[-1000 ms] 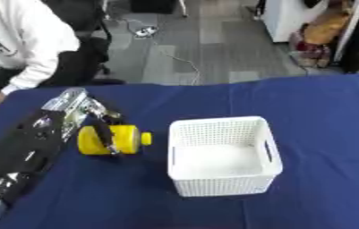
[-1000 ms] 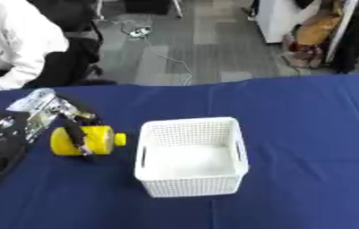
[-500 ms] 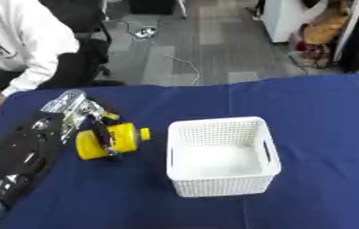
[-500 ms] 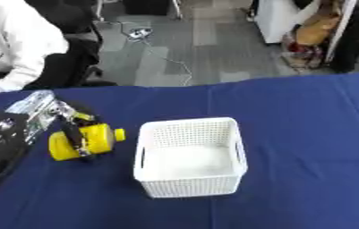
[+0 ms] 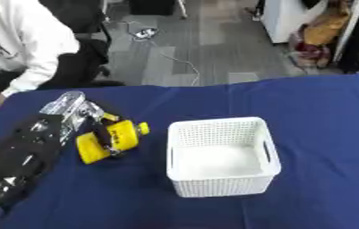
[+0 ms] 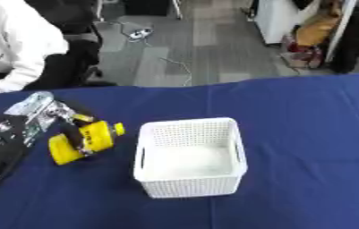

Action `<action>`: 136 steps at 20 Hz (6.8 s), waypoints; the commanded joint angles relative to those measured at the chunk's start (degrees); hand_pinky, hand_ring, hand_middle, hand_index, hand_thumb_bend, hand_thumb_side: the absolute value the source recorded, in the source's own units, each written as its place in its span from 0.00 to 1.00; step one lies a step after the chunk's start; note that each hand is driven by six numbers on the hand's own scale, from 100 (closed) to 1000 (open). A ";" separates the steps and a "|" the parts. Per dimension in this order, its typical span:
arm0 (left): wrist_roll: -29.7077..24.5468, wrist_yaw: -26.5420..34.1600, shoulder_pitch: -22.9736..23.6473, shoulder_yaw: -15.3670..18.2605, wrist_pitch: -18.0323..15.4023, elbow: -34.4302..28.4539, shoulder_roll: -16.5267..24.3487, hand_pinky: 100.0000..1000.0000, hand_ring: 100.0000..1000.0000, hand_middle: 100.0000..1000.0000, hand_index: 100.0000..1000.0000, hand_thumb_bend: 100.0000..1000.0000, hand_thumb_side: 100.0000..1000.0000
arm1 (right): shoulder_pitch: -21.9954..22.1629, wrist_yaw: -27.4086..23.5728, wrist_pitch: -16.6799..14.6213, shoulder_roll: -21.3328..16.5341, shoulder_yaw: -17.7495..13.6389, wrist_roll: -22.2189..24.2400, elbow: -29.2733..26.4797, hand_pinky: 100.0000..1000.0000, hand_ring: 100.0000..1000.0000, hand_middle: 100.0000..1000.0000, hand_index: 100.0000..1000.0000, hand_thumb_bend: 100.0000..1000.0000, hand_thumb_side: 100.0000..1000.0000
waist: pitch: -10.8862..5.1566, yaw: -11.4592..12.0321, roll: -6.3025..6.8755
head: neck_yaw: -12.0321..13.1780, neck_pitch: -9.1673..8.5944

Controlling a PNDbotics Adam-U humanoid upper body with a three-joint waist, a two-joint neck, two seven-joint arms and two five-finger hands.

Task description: Pick up objects on the table and place them in the box.

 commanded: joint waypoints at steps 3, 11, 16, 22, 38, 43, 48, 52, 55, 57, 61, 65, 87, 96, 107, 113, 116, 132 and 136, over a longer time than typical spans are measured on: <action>-2.46 1.67 1.13 -0.23 -1.14 -0.45 1.15 0.08 0.13 0.16 0.32 0.19 0.67 | -1.17 -0.10 0.00 -0.62 -0.26 0.20 -0.87 0.37 0.44 0.56 0.71 0.00 1.00 | -0.69 0.09 -0.24 | -0.12 -0.49; -2.46 3.56 1.44 0.02 -1.20 -2.77 1.61 0.00 0.00 0.00 0.22 0.11 0.80 | -1.15 0.00 0.14 -0.66 -0.27 0.42 -0.87 0.37 0.44 0.56 0.71 0.00 1.00 | -0.74 0.15 -0.19 | -0.19 -0.35; -2.46 3.94 1.54 0.06 -1.52 -2.80 1.75 0.00 0.00 0.00 0.17 0.10 0.79 | -1.11 0.06 0.20 -0.68 -0.28 0.51 -0.87 0.37 0.44 0.56 0.71 0.00 1.00 | -0.80 0.20 -0.16 | -0.21 -0.40; -2.46 5.49 1.46 0.35 -1.75 -3.51 2.43 0.00 0.00 0.00 0.17 0.10 0.79 | -0.93 0.18 0.28 -0.85 -0.31 0.61 -0.87 0.37 0.44 0.56 0.71 0.00 1.00 | -1.00 0.47 -0.06 | -0.52 -0.34; -1.36 12.09 1.43 0.76 -2.32 -8.59 4.39 0.00 0.00 0.00 0.17 0.04 0.77 | -0.08 0.48 0.45 -1.59 -0.31 0.76 -0.87 0.37 0.44 0.56 0.71 0.00 1.00 | -2.42 1.56 0.62 | -1.26 -0.38; -0.47 16.61 1.79 0.79 -1.57 -12.26 5.38 0.00 0.00 0.00 0.18 0.03 0.76 | 0.70 0.70 0.62 -2.19 -0.30 0.78 -0.87 0.37 0.44 0.56 0.71 0.00 1.00 | -3.26 2.42 1.01 | -1.75 -0.40; -2.18 19.34 1.28 -0.11 -0.41 -15.73 6.88 0.00 0.00 0.00 0.18 0.03 0.76 | 1.73 0.97 0.82 -2.85 -0.29 0.76 -0.87 0.37 0.44 0.56 0.71 0.00 1.00 | -4.35 3.34 1.50 | -2.43 -0.23; -2.44 20.99 0.41 -1.64 -0.21 -18.28 7.86 0.00 0.00 0.00 0.18 0.03 0.76 | 2.53 1.17 1.06 -3.38 -0.14 0.89 -0.87 0.37 0.44 0.56 0.71 0.00 1.00 | -5.19 4.07 1.95 | -3.14 -0.03; -2.46 22.15 -0.28 -2.94 -0.39 -20.28 8.47 0.00 0.00 0.00 0.18 0.03 0.76 | 2.89 1.25 1.14 -3.71 -0.02 1.01 -0.87 0.37 0.44 0.56 0.71 0.00 1.00 | -5.70 4.42 2.24 | -3.29 -0.22; -2.46 22.78 -0.57 -3.43 -0.38 -21.38 8.76 0.00 0.00 0.00 0.18 0.03 0.76 | 2.98 1.26 1.16 -3.77 -0.02 1.00 -0.87 0.37 0.44 0.56 0.71 0.00 1.00 | -5.89 4.49 2.35 | -3.26 -0.26; -2.46 24.94 -1.33 -4.28 -0.05 -23.13 8.82 0.00 0.00 0.00 0.18 0.03 0.76 | 2.89 1.12 1.09 -3.67 -0.10 0.61 -0.87 0.37 0.44 0.56 0.71 0.00 1.00 | -6.15 4.36 2.49 | -2.46 -0.11; -2.46 26.51 -2.35 -5.96 0.01 -24.24 8.19 0.00 0.00 0.00 0.19 0.03 0.76 | 2.78 1.18 1.13 -3.56 -0.16 0.35 -0.87 0.37 0.44 0.56 0.71 0.00 1.00 | -6.24 4.21 2.52 | -2.43 -0.80; 0.29 29.87 -8.35 -8.97 -9.24 -21.82 -1.74 0.00 0.00 0.00 0.22 0.05 0.76 | -1.40 -1.35 0.89 0.60 0.81 0.08 -0.87 0.37 0.44 0.56 0.72 0.00 1.00 | -5.41 -0.58 3.64 | 2.15 -2.32; 5.27 27.64 -8.86 -8.45 -12.92 -18.98 -3.72 0.00 0.00 0.00 0.30 0.04 0.76 | -3.39 -2.79 0.51 2.63 1.46 0.81 -0.87 0.37 0.44 0.56 0.73 0.00 1.00 | -4.64 -2.28 4.73 | 4.40 -3.08; 3.47 26.75 -9.08 -8.76 -13.06 -17.41 -4.69 0.80 0.92 0.89 0.89 0.44 1.00 | -4.41 -3.79 0.40 3.16 1.76 1.37 -0.87 0.36 0.44 0.55 0.73 0.00 1.00 | -4.45 -2.84 5.73 | 4.62 -3.71; 0.98 27.49 -8.94 -8.55 -12.75 -17.58 -4.44 0.86 0.97 0.96 0.94 0.66 1.00 | -4.43 -3.76 0.41 3.00 1.68 1.40 -0.87 0.36 0.44 0.55 0.73 0.00 1.00 | -4.43 -2.68 5.82 | 4.40 -3.98; 1.29 27.71 -8.65 -8.26 -12.63 -17.84 -4.30 0.84 0.96 0.95 0.94 0.63 1.00 | -4.38 -3.69 0.40 2.87 1.64 1.39 -0.87 0.36 0.44 0.55 0.73 0.00 1.00 | -4.41 -2.52 5.80 | 4.56 -3.91; 11.32 43.52 4.29 -1.96 -7.48 -35.41 2.15 0.70 0.89 0.91 0.92 0.48 1.00 | -2.36 -2.17 0.26 0.17 0.82 -0.34 -0.87 0.36 0.44 0.55 0.73 0.00 1.00 | -4.99 1.36 4.90 | 1.55 -6.12; 13.76 45.83 8.45 0.02 -5.69 -40.26 3.84 0.69 0.88 0.90 0.92 0.47 1.00 | -1.72 -1.65 0.32 -0.57 0.65 -0.82 -0.87 0.36 0.44 0.55 0.73 0.00 1.00 | -5.22 2.33 4.55 | 1.77 -5.84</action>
